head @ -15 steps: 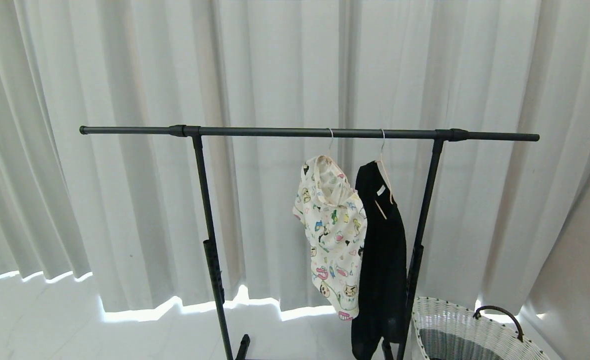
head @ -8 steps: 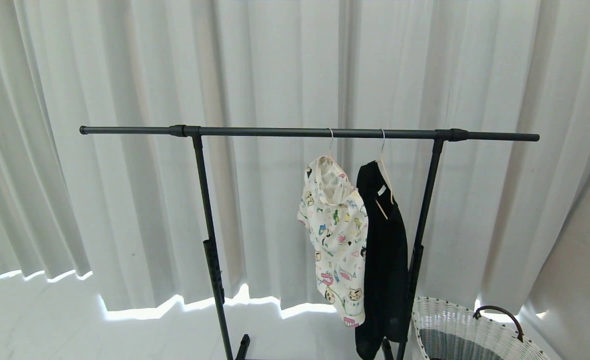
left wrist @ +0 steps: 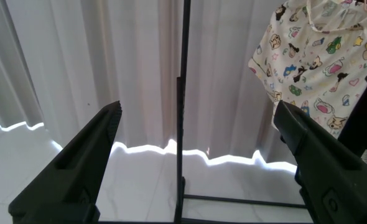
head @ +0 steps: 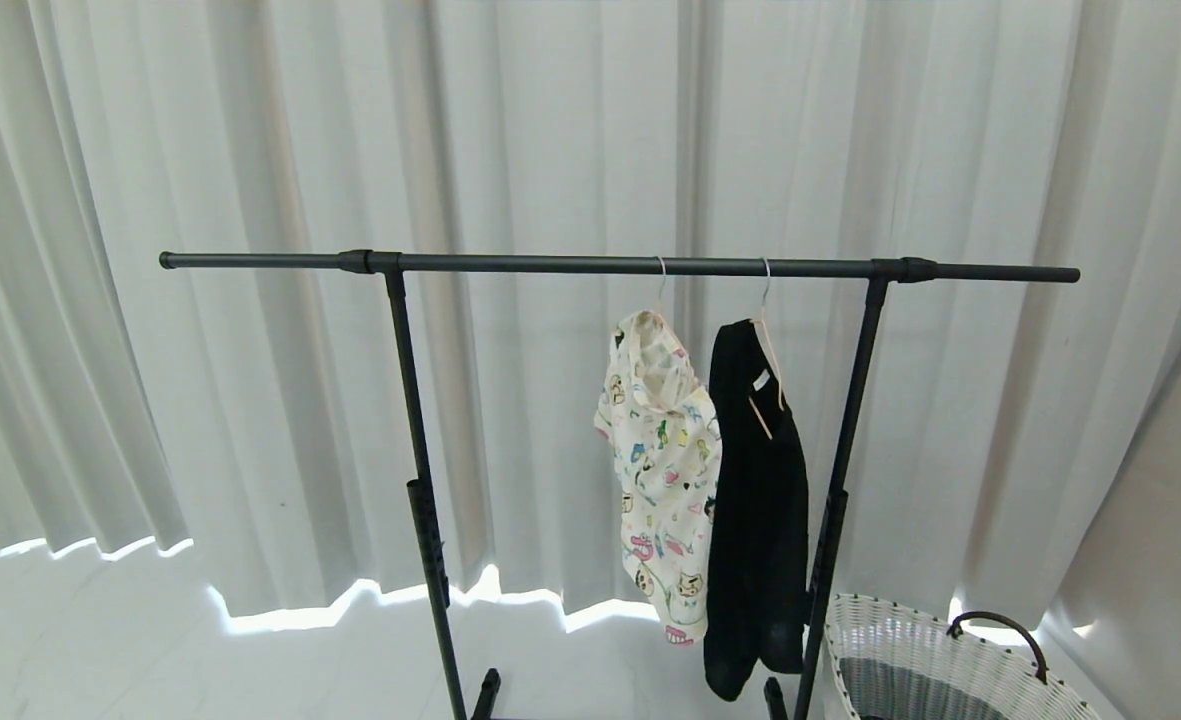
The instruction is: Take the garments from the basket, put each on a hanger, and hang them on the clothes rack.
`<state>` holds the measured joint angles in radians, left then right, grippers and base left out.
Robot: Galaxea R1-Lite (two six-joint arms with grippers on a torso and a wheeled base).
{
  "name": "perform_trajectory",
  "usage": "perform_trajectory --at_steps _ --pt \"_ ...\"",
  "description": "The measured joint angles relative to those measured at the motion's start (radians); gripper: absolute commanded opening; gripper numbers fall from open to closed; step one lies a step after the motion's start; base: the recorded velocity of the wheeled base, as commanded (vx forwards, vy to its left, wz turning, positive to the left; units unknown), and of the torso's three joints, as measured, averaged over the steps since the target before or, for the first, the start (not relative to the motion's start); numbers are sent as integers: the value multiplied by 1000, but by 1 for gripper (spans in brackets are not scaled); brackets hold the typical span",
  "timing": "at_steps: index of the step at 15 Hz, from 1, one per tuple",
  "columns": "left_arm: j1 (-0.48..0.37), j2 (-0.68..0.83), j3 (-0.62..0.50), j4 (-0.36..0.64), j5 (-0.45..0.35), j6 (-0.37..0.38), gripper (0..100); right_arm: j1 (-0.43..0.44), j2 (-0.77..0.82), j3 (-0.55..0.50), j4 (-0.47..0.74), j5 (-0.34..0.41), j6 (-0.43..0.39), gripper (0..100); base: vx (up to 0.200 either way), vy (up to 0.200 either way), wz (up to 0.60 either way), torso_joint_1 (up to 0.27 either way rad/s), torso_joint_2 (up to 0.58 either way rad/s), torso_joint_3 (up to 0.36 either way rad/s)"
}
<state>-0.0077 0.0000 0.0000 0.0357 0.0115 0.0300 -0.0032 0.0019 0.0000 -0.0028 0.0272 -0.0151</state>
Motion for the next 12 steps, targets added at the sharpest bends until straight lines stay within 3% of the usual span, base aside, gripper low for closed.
perform_trajectory --at_steps 12 --pt "0 0 0 0 0 -1 100 0 0 0 0 0 -6 100 0 0 0 0 0 0"
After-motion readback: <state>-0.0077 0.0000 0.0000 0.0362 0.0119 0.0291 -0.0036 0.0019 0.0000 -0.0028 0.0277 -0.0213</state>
